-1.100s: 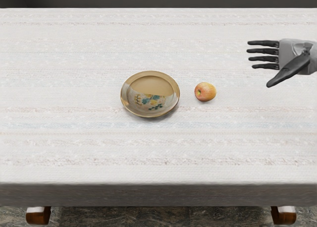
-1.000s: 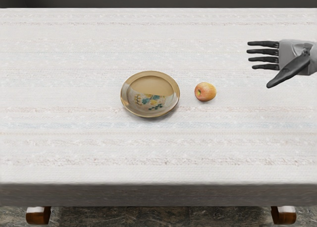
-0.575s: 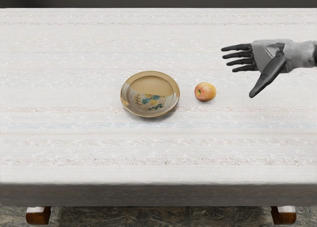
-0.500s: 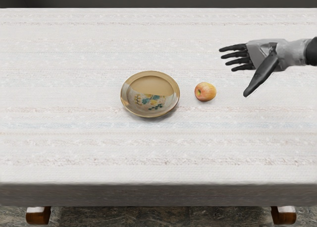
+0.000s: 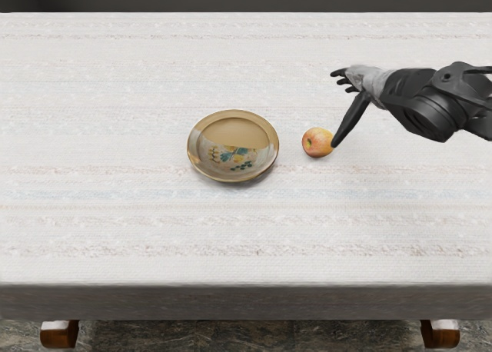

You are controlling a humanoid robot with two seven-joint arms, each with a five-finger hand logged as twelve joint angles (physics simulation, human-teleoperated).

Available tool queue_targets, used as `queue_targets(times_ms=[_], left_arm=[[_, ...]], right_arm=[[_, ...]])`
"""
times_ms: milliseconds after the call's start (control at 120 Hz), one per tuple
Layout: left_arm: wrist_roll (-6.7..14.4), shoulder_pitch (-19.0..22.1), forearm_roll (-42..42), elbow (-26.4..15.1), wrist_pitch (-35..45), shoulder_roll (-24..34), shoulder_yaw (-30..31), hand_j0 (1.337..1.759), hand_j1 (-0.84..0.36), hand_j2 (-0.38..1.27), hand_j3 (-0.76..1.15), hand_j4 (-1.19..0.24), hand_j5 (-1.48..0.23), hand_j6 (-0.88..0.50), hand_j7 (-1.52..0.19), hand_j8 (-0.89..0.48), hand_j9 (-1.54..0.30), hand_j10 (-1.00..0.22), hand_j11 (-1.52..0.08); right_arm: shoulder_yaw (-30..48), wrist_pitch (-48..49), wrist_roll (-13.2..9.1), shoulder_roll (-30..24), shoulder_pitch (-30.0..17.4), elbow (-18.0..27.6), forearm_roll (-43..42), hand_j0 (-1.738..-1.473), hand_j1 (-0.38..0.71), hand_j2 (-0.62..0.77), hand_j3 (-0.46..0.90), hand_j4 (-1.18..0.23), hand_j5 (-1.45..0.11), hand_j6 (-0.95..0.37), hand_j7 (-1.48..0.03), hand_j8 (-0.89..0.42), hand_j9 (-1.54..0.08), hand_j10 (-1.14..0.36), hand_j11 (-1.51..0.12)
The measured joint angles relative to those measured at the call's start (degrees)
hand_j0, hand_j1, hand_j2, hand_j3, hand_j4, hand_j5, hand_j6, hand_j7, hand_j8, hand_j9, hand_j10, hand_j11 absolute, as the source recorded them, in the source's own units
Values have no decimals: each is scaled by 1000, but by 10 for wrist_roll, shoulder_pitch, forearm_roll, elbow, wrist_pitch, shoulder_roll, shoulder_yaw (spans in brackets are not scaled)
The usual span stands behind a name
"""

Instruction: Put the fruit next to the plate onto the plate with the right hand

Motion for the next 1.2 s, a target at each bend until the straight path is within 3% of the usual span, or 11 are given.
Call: queue_targets(times_ms=[117, 267, 608, 908, 1200], left_arm=[[0, 0, 0, 0, 0, 0, 0, 1658, 60, 48, 0, -241, -313, -241, -313, -241, -313, -241, -313], [0, 0, 0, 0, 0, 0, 0, 1658, 60, 48, 0, -241, -313, -241, -313, -241, -313, -241, -313], [0, 0, 0, 0, 0, 0, 0, 1658, 60, 48, 0, -241, -313, -241, -313, -241, -313, -241, -313], [0, 0, 0, 0, 0, 0, 0, 1658, 60, 48, 0, -241, -313, -241, -313, -241, -313, -241, -313], [0, 0, 0, 0, 0, 0, 0, 1658, 60, 48, 0, -241, -313, -241, -313, -241, -313, -241, -313]], right_arm=[[-49, -67, -26, 49, 25, 5, -1, -1658, -296, -8, 0, -47, -59, -48, -59, -47, -59, -46, -59], [-71, -123, -38, 89, 40, 8, 2, -1658, -296, -8, 0, -46, -59, -47, -58, -47, -59, -46, -58], [-85, -195, -41, 150, 30, 22, -6, -1658, -297, -8, 0, -45, -58, -46, -57, -46, -58, -45, -58], [-111, -199, -41, 142, 19, 24, -14, -1658, -293, -9, 0, -48, -62, -49, -61, -48, -62, -48, -61], [-132, -199, -41, 169, 6, -38, -11, -1658, -289, -9, 0, -51, -66, -52, -66, -52, -66, -51, -66]])
